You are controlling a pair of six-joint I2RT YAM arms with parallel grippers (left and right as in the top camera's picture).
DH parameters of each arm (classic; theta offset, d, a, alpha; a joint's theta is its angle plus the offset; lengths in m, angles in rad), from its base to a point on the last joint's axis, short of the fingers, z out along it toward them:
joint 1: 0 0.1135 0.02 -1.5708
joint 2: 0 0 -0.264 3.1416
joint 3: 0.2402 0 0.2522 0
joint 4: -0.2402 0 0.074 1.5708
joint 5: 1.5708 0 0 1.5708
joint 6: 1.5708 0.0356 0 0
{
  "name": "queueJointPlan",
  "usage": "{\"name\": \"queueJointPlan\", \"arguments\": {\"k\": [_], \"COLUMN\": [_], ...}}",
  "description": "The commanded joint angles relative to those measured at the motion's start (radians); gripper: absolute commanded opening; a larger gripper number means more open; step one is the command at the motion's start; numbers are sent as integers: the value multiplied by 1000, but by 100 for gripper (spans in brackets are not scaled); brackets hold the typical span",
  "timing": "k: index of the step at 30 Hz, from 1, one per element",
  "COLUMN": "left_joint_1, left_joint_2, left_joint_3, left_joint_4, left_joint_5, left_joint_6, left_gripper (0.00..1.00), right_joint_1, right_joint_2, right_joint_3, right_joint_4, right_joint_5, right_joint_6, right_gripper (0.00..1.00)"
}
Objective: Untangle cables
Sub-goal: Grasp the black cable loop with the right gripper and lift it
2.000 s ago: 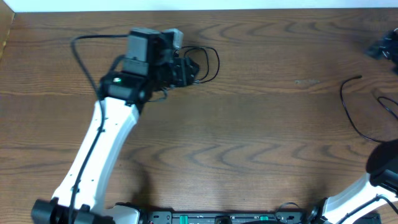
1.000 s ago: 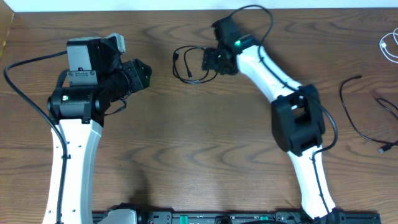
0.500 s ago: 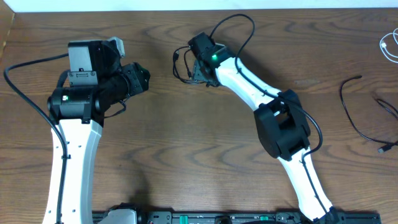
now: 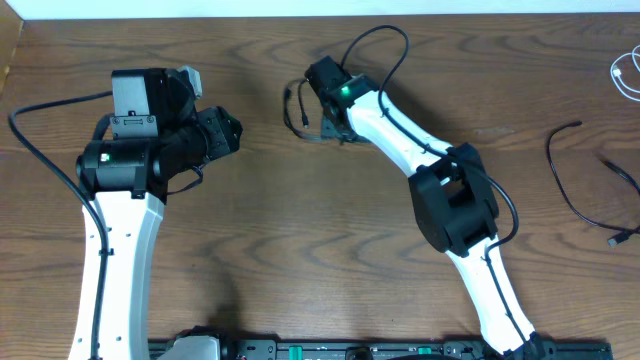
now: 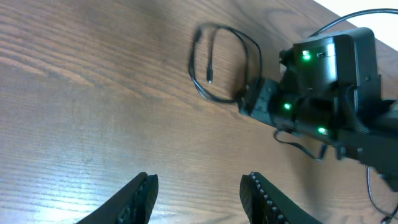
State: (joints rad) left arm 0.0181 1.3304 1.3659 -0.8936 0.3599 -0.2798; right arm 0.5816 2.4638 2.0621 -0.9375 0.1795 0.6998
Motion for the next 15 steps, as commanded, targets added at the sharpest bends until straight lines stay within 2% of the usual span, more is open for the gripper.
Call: {"name": "queueJointPlan", "arguments": {"k": [1, 9, 11, 15], "left_joint_1": [5, 5, 5, 5], "left_joint_2": [2, 2, 2, 2], "left_joint_3": [7, 7, 7, 7], "left_joint_4": [-11, -11, -13, -14], "left_joint_5": [-14, -14, -14, -14], "left_joint_6": [18, 18, 18, 18], "left_gripper": [48, 48, 48, 48], "right_joint_1": [-42, -151, -192, -284], "right_joint_2": [58, 57, 57, 58], "right_joint_3": [-18, -18, -18, -19], "right_joint_4": [-152, -338, -359, -345], "right_joint_5": [-20, -55, -104, -305], "right_joint_6": [-181, -276, -307, -365], "right_gripper": [61, 57, 56, 46]}}
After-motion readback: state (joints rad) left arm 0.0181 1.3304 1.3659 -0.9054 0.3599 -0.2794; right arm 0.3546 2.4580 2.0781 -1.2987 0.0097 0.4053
